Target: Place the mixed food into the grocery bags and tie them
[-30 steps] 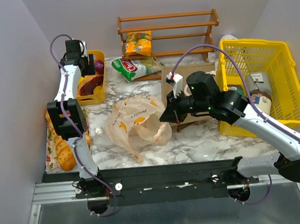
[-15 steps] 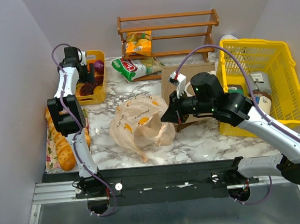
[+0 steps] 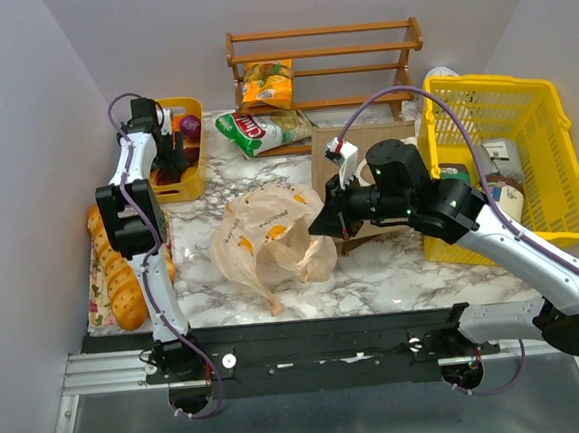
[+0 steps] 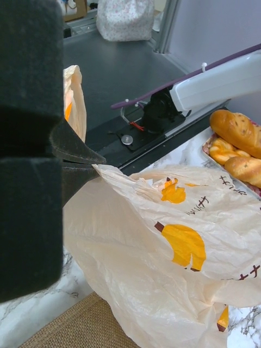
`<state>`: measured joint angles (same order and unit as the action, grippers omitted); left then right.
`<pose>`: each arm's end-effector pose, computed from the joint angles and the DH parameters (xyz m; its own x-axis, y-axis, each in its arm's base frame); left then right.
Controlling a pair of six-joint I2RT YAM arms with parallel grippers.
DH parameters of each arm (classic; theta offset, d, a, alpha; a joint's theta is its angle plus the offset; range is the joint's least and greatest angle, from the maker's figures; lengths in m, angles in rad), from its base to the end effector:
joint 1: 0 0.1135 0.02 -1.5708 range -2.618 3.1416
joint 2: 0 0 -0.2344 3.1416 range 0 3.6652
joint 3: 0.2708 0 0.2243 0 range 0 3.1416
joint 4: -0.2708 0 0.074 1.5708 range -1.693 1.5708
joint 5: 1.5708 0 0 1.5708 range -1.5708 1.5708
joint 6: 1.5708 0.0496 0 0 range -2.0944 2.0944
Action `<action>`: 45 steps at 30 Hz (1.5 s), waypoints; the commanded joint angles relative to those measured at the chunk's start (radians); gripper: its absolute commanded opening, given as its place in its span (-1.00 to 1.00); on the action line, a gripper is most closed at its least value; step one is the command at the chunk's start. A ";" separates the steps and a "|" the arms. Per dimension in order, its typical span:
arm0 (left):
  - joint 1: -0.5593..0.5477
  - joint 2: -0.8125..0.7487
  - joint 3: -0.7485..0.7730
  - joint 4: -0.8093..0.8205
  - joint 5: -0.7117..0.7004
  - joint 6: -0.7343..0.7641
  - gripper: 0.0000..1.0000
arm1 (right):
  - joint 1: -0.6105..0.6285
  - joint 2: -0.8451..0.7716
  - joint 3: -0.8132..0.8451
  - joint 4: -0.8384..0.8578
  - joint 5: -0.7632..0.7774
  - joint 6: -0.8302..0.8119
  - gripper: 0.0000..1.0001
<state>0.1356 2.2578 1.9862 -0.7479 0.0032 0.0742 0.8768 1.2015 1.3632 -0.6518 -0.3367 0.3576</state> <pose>0.4535 0.0617 0.1893 -0.8516 -0.0414 -0.5226 -0.0706 0.9969 0.0361 0.1445 0.1993 0.3692 -0.6012 -0.2061 -0.7720 -0.7489 0.4823 0.4545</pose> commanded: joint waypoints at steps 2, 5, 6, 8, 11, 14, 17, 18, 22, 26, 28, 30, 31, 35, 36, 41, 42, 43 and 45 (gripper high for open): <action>0.001 -0.007 -0.027 -0.025 0.024 -0.028 0.22 | 0.001 0.004 -0.001 0.020 0.014 0.000 -0.99; -0.001 -0.043 -0.023 -0.025 0.032 -0.045 -0.22 | 0.001 -0.002 -0.004 0.023 0.022 0.001 -0.99; -0.004 -0.069 -0.026 -0.022 0.037 -0.051 -0.36 | 0.001 -0.003 -0.004 0.024 0.024 0.001 -0.99; -0.005 -0.096 -0.035 -0.019 0.050 -0.063 -0.57 | 0.002 -0.002 -0.004 0.030 0.024 0.000 -0.99; -0.005 -0.174 -0.058 -0.011 0.055 -0.070 -0.72 | 0.001 0.003 -0.004 0.041 0.018 -0.006 -0.99; -0.005 -0.221 -0.082 0.002 0.070 -0.070 -0.99 | 0.001 0.001 -0.010 0.047 0.013 -0.011 -0.99; -0.005 -0.267 -0.095 0.013 0.089 -0.103 -1.00 | 0.002 0.003 -0.015 0.049 0.010 -0.014 -0.99; -0.005 -0.279 -0.101 0.018 0.090 -0.108 -1.00 | 0.001 0.003 -0.015 0.049 0.011 -0.016 -0.99; -0.005 -0.384 -0.128 0.068 0.107 -0.120 -1.00 | 0.001 0.001 -0.018 0.049 0.028 -0.013 -0.99; -0.005 -0.469 -0.141 0.090 0.133 -0.132 -1.00 | -0.001 0.004 -0.016 0.050 0.064 -0.002 -0.99; -0.005 -0.530 -0.174 0.117 0.150 -0.140 -1.00 | 0.001 0.012 -0.009 0.052 0.079 0.000 -0.99; -0.007 -0.576 -0.228 0.139 0.185 -0.146 -1.00 | -0.004 0.026 0.007 0.052 0.085 0.001 -0.99; -0.008 -0.625 -0.246 0.151 0.196 -0.155 -1.00 | -0.007 0.033 0.013 0.053 0.090 0.001 -0.99; -0.020 -0.805 -0.410 0.231 0.271 -0.217 -1.00 | -0.030 0.059 0.048 0.066 0.123 -0.011 -0.99; -0.027 -0.863 -0.546 0.287 0.346 -0.238 -1.00 | -0.036 0.070 0.054 0.078 0.130 -0.012 -0.99; -0.123 -1.202 -0.819 0.553 0.517 -0.284 -1.00 | -0.123 0.101 0.091 0.112 0.107 -0.005 -0.99; -0.187 -1.228 -0.846 0.545 0.538 -0.237 -1.00 | -0.139 0.108 0.097 0.124 0.090 -0.003 -0.99; -0.215 -1.272 -0.860 0.514 0.547 -0.214 -1.00 | -0.150 0.125 0.106 0.130 0.068 -0.003 -0.99; -0.275 -1.316 -0.897 0.481 0.532 -0.194 -1.00 | -0.177 0.144 0.134 0.138 0.067 -0.011 -0.99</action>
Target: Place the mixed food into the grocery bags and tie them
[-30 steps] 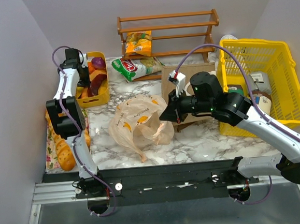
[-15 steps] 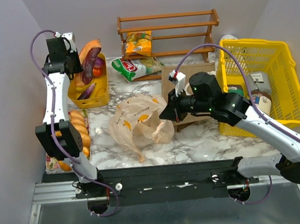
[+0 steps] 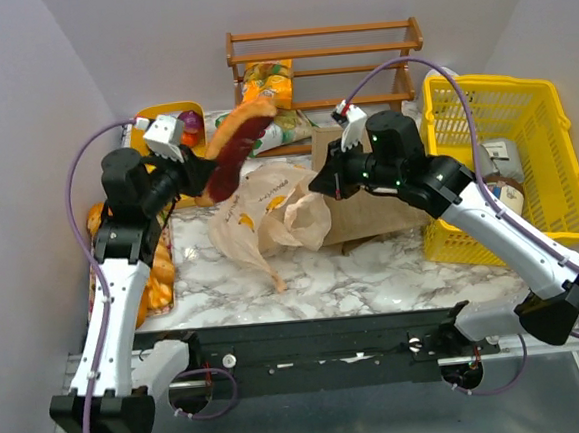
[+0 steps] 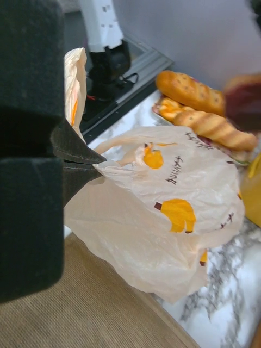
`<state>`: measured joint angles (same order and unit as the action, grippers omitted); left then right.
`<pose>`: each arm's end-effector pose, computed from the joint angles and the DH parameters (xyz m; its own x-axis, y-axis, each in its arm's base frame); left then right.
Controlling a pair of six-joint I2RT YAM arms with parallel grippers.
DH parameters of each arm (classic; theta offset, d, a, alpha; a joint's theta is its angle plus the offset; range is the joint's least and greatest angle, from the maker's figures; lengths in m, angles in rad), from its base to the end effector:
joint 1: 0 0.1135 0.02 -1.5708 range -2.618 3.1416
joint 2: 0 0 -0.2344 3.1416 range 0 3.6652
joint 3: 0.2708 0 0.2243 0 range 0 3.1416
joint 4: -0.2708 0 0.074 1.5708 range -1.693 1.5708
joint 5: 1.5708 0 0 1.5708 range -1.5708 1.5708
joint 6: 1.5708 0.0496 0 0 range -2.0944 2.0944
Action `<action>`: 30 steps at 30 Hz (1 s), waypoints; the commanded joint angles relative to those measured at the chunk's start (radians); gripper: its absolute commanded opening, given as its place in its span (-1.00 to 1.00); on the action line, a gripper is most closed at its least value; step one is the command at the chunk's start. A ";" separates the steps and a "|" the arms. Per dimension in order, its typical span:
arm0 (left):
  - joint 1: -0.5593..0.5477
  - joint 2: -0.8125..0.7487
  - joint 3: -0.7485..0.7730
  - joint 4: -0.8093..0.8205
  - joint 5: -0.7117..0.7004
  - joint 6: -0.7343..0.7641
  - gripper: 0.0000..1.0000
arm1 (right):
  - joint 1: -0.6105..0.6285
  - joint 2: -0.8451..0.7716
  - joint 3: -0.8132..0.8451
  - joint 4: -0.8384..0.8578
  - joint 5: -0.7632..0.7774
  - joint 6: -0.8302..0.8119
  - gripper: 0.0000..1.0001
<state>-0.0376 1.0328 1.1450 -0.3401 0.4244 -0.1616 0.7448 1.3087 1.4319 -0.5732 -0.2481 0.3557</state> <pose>0.2231 -0.0288 0.3717 -0.2928 -0.1357 -0.9465 0.3931 0.8853 -0.2486 0.1949 0.1962 0.3729 -0.5852 -0.0804 -0.8069 -0.6570 0.6303 0.4137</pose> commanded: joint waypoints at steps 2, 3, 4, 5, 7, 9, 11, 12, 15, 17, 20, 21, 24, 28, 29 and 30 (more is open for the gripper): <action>-0.111 -0.158 -0.088 0.049 0.100 0.040 -1.00 | -0.076 0.064 0.081 0.058 -0.031 -0.008 -0.99; -0.116 -0.181 -0.126 0.052 0.094 0.040 -1.00 | -0.088 0.075 0.090 0.062 -0.039 -0.004 -0.99; -0.120 -0.229 -0.145 0.049 0.093 0.039 -1.00 | -0.099 0.081 0.094 0.062 -0.055 -0.004 -0.99; -0.122 -0.244 -0.155 0.038 0.111 0.039 -1.00 | -0.117 0.096 0.099 0.064 -0.063 -0.003 -0.99; -0.125 -0.246 -0.146 -0.061 0.120 0.048 -1.00 | -0.134 0.109 0.113 0.065 -0.071 0.000 -0.99; -0.133 -0.240 -0.128 -0.132 0.100 0.039 -1.00 | -0.159 0.122 0.120 0.065 -0.074 0.002 -0.99; -0.137 -0.238 -0.116 -0.229 0.091 0.030 -1.00 | -0.174 0.130 0.130 0.065 -0.076 0.002 -0.99; -0.139 -0.241 -0.099 -0.258 0.083 0.021 -1.00 | -0.179 0.135 0.131 0.065 -0.074 0.005 -0.99; -0.139 -0.260 -0.073 -0.370 0.059 -0.027 -1.00 | -0.185 0.141 0.137 0.065 -0.066 0.011 -0.99; -0.139 -0.263 -0.044 -0.474 0.033 -0.044 -1.00 | -0.186 0.146 0.140 0.067 -0.068 0.015 -0.99; -0.139 -0.281 -0.033 -0.572 -0.027 -0.078 -1.00 | -0.185 0.153 0.145 0.068 -0.069 0.019 -0.99; -0.139 -0.286 -0.034 -0.589 -0.030 -0.087 -1.00 | -0.185 0.155 0.147 0.070 -0.071 0.019 -0.99; -0.139 -0.290 -0.034 -0.622 0.020 -0.125 -1.00 | -0.186 0.155 0.145 0.068 -0.069 0.017 -0.99; -0.145 -0.258 -0.079 -0.610 0.115 -0.170 -1.00 | -0.186 0.152 0.133 0.073 -0.085 0.020 -0.99; -0.150 -0.258 -0.085 -0.606 0.117 -0.177 -1.00 | -0.186 0.150 0.130 0.076 -0.089 0.025 -0.99; -0.151 -0.257 -0.090 -0.603 0.117 -0.179 -1.00 | -0.186 0.146 0.124 0.082 -0.092 0.026 -0.99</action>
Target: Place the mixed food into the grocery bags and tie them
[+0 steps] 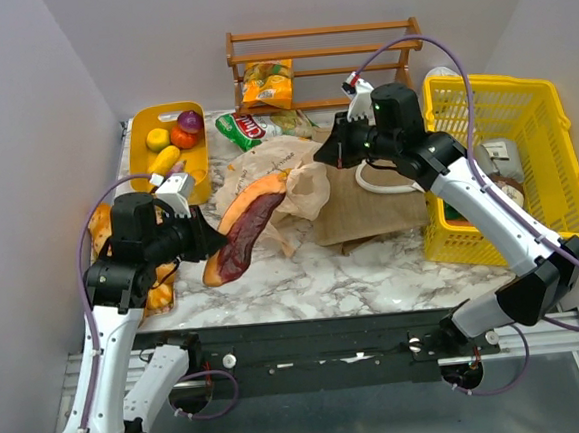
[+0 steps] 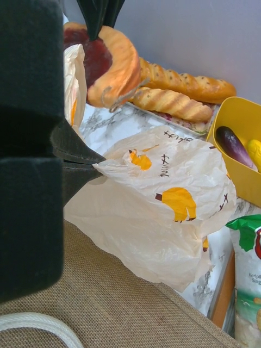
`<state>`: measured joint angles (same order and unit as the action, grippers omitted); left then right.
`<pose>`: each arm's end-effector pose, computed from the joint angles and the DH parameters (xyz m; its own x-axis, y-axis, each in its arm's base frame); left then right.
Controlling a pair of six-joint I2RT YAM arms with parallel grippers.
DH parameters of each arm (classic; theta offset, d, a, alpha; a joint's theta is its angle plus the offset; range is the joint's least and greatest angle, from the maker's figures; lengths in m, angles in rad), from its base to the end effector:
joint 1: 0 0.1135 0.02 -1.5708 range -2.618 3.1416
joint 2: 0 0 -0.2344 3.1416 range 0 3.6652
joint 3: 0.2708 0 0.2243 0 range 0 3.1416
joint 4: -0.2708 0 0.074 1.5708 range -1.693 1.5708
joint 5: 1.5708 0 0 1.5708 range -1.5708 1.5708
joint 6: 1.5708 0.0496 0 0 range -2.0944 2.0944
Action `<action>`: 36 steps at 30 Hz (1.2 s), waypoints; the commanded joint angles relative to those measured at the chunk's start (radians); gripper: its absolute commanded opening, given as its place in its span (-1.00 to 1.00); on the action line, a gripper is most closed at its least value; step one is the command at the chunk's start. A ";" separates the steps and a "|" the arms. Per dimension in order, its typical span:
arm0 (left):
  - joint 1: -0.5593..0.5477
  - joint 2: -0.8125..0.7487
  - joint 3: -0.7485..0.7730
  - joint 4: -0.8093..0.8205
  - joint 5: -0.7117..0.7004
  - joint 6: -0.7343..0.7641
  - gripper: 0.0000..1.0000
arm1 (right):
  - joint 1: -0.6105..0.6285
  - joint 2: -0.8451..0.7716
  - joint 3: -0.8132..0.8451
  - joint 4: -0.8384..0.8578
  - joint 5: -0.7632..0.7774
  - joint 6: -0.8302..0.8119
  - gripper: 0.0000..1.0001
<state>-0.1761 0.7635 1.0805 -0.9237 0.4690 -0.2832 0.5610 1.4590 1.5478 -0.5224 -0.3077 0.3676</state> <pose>0.1285 -0.0456 0.3325 -0.6848 -0.1313 -0.7168 0.3442 0.8087 -0.4770 0.2578 0.1797 0.3744 -0.5978 0.0289 -0.8011 -0.5625 0.6969 0.4449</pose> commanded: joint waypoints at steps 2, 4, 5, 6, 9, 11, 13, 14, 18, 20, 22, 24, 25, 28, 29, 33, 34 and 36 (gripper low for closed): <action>-0.020 0.026 -0.031 -0.018 0.074 -0.065 -1.00 | -0.003 -0.011 -0.009 0.039 -0.041 0.024 -0.99; -0.028 0.039 -0.053 0.015 0.089 -0.083 -1.00 | -0.003 -0.020 -0.020 0.048 -0.045 0.027 -0.99; -0.040 0.043 -0.065 0.034 0.097 -0.097 -1.00 | -0.004 -0.023 -0.031 0.051 -0.047 0.031 -0.99; -0.049 0.045 -0.079 0.058 0.105 -0.128 -1.00 | -0.003 -0.028 -0.034 0.056 -0.048 0.031 -0.99; -0.089 0.059 -0.131 0.149 0.100 -0.192 -1.00 | -0.003 -0.038 -0.048 0.059 -0.054 0.034 -0.99; -0.111 0.068 -0.154 0.210 0.094 -0.221 -1.00 | -0.003 -0.046 -0.054 0.059 -0.051 0.034 -0.99; -0.152 0.088 -0.163 0.249 0.095 -0.253 -1.00 | -0.003 -0.049 -0.064 0.059 -0.044 0.033 -0.99; -0.167 0.094 -0.166 0.256 0.082 -0.263 -1.00 | -0.003 -0.052 -0.068 0.059 -0.042 0.031 -0.99; -0.197 0.108 -0.208 0.324 -0.002 -0.323 -1.00 | -0.001 -0.057 -0.078 0.067 -0.056 0.033 -0.99; -0.195 0.112 -0.226 0.385 -0.033 -0.370 -1.00 | -0.001 -0.061 -0.092 0.068 -0.068 0.034 -0.99; -0.197 0.120 -0.231 0.426 -0.114 -0.402 -1.00 | 0.000 -0.074 -0.106 0.071 -0.076 0.037 -0.99; -0.197 0.141 -0.228 0.447 -0.174 -0.428 -1.00 | 0.008 -0.086 -0.130 0.074 -0.073 0.040 -0.99; -0.197 0.160 -0.214 0.444 -0.200 -0.433 -1.00 | 0.011 -0.100 -0.140 0.075 -0.070 0.042 -0.99; -0.197 0.186 -0.188 0.418 -0.280 -0.424 -1.00 | 0.028 -0.124 -0.184 0.084 -0.054 0.054 -0.99; -0.195 0.195 -0.186 0.414 -0.294 -0.422 -1.00 | 0.045 -0.130 -0.196 0.087 -0.047 0.057 -0.99; -0.197 0.195 -0.212 0.483 -0.328 -0.464 -1.00 | 0.089 -0.140 -0.262 0.117 -0.039 0.086 -0.99; -0.198 0.195 -0.227 0.505 -0.328 -0.491 -1.00 | 0.099 -0.141 -0.275 0.127 -0.045 0.094 -0.99; -0.201 0.197 -0.238 0.572 -0.329 -0.523 -1.00 | 0.128 -0.138 -0.296 0.150 -0.065 0.117 -0.99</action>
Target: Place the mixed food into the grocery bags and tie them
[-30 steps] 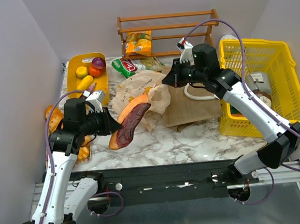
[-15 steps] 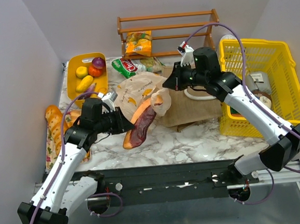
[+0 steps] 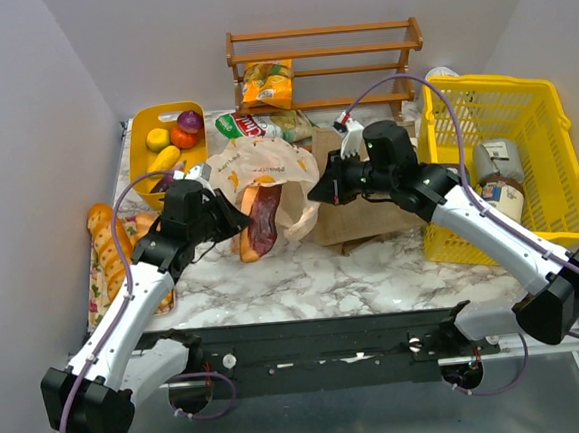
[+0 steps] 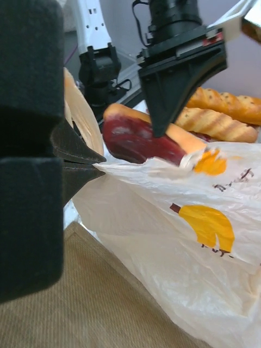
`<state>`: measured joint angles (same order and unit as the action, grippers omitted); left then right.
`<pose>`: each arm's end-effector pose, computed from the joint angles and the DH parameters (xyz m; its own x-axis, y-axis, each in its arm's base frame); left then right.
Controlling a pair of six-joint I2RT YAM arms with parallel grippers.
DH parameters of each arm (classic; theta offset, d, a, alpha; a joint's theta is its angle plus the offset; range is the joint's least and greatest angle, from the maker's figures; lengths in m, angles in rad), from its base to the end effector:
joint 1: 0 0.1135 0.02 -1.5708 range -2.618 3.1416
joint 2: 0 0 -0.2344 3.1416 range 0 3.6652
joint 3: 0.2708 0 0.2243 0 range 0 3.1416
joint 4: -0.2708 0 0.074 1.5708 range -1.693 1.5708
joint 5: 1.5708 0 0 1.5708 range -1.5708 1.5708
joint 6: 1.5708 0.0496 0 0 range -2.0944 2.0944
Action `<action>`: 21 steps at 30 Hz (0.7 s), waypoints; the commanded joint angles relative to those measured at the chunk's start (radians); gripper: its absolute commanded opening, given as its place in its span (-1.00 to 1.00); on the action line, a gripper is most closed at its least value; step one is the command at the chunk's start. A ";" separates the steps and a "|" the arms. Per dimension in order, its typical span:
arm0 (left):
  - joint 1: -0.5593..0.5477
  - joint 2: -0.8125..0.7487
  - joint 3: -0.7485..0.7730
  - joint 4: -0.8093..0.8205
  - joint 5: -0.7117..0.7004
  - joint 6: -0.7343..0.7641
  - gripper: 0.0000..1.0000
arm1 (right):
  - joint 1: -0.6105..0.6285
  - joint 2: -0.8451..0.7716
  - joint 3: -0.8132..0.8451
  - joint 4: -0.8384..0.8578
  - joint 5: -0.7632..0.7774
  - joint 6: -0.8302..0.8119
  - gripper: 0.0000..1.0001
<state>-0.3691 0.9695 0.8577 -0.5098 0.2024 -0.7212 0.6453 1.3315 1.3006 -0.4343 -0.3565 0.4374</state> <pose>0.1909 -0.0845 0.2709 -0.7419 -0.4065 -0.5332 0.0213 0.7806 -0.6247 0.2213 0.1882 0.3405 -0.6690 -0.0067 -0.7433 -0.5845 0.6226 0.5204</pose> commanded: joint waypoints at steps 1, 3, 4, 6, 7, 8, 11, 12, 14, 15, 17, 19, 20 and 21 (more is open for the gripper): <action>-0.016 -0.008 -0.020 0.178 -0.063 -0.096 -1.00 | 0.056 -0.009 -0.064 0.066 -0.019 0.053 -0.99; -0.027 0.006 -0.023 0.234 -0.070 -0.122 -1.00 | 0.092 -0.002 -0.076 0.078 -0.028 0.064 -0.99; -0.033 0.015 -0.023 0.261 -0.072 -0.127 -1.00 | 0.102 0.000 -0.087 0.085 -0.036 0.070 -0.99; -0.044 0.052 -0.023 0.278 -0.077 -0.126 -1.00 | 0.120 0.000 -0.101 0.107 -0.065 0.090 -0.99; -0.047 0.067 -0.019 0.280 -0.081 -0.121 -1.00 | 0.123 -0.005 -0.110 0.115 -0.074 0.096 -0.99; -0.048 0.098 -0.017 0.280 -0.084 -0.116 -1.00 | 0.126 -0.011 -0.121 0.120 -0.081 0.103 -0.99; -0.048 0.144 -0.022 0.298 -0.115 -0.113 -1.00 | 0.128 -0.038 -0.132 0.123 -0.073 0.109 -0.99; -0.048 0.152 -0.023 0.307 -0.121 -0.125 -1.00 | 0.128 -0.046 -0.139 0.123 -0.072 0.109 -0.99; -0.051 0.176 -0.031 0.358 -0.127 -0.144 -1.00 | 0.129 -0.058 -0.147 0.121 -0.076 0.109 -0.99; -0.060 0.187 -0.031 0.370 -0.136 -0.150 -1.00 | 0.128 -0.058 -0.155 0.123 -0.081 0.112 -0.99; -0.070 0.221 -0.025 0.399 -0.169 -0.167 -1.00 | 0.129 -0.051 -0.162 0.123 -0.094 0.113 -0.99; -0.085 0.251 -0.017 0.422 -0.181 -0.167 -1.00 | 0.129 -0.045 -0.176 0.131 -0.102 0.116 -0.99; -0.090 0.293 -0.011 0.430 -0.188 -0.159 -1.00 | 0.129 -0.043 -0.178 0.131 -0.104 0.116 -0.99; -0.093 0.316 -0.003 0.426 -0.190 -0.156 -1.00 | 0.129 -0.043 -0.182 0.137 -0.102 0.121 -0.99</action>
<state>-0.4389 1.2087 0.8280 -0.1738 0.0788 -0.8654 0.7708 1.2964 1.1511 -0.3302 -0.4232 0.5419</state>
